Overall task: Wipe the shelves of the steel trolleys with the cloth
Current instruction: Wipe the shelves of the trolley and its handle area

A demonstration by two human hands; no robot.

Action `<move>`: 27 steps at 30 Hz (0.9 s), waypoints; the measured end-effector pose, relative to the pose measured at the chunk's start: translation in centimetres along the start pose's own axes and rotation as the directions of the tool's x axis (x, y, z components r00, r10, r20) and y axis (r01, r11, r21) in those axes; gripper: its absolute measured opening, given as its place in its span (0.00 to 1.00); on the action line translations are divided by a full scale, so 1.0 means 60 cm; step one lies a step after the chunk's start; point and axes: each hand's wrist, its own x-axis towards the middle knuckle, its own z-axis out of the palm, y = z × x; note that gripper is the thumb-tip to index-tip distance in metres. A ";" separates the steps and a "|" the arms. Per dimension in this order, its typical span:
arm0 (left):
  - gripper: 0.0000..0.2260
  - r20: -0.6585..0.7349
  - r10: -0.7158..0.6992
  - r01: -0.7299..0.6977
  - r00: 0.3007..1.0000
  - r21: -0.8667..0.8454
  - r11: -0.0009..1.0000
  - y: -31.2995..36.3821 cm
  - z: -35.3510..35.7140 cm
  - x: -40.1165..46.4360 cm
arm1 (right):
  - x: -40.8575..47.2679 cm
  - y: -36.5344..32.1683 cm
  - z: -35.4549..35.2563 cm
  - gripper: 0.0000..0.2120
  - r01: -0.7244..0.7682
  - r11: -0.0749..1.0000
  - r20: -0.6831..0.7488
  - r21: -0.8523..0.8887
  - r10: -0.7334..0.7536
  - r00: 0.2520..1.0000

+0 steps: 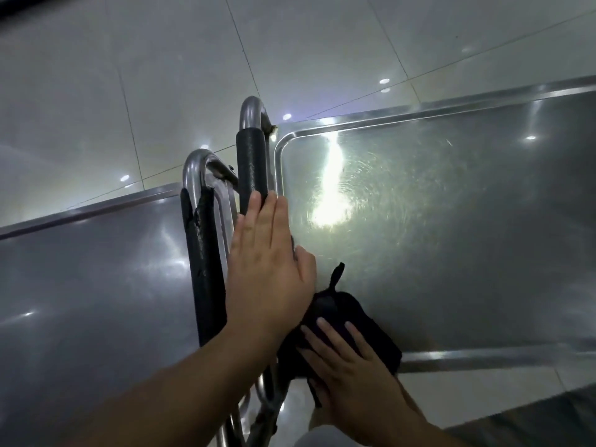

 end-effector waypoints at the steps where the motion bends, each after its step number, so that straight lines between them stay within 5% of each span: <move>1: 0.31 0.003 -0.001 0.001 1.000 0.002 1.000 0.000 0.000 0.000 | 0.014 0.011 -0.009 0.23 0.015 1.000 -0.001 0.007 -0.015 1.000; 4: 0.31 0.013 -0.006 0.006 1.000 -0.005 1.000 0.001 -0.002 0.001 | 0.120 0.052 -0.056 0.27 -0.013 1.000 -0.104 0.017 0.015 0.994; 10: 0.32 0.011 -0.007 0.007 1.000 -0.016 1.000 0.002 -0.003 0.005 | 0.454 0.165 -0.199 0.29 -0.348 0.937 -0.137 0.028 0.349 0.927; 14: 0.31 -0.017 0.004 -0.005 1.000 -0.048 0.999 0.000 0.001 0.017 | 0.546 0.203 -0.233 0.30 -0.433 0.901 -0.132 0.006 0.430 0.893; 23: 0.29 -0.046 0.023 -0.024 0.999 -0.029 0.999 -0.004 0.003 0.013 | 0.280 0.069 -0.123 0.37 -0.074 0.997 -0.060 -0.034 0.072 0.996; 27: 0.29 -0.032 0.022 -0.023 0.999 -0.021 1.000 -0.008 0.006 0.006 | 0.089 0.016 -0.028 0.28 -0.045 0.998 -0.016 -0.036 0.044 0.999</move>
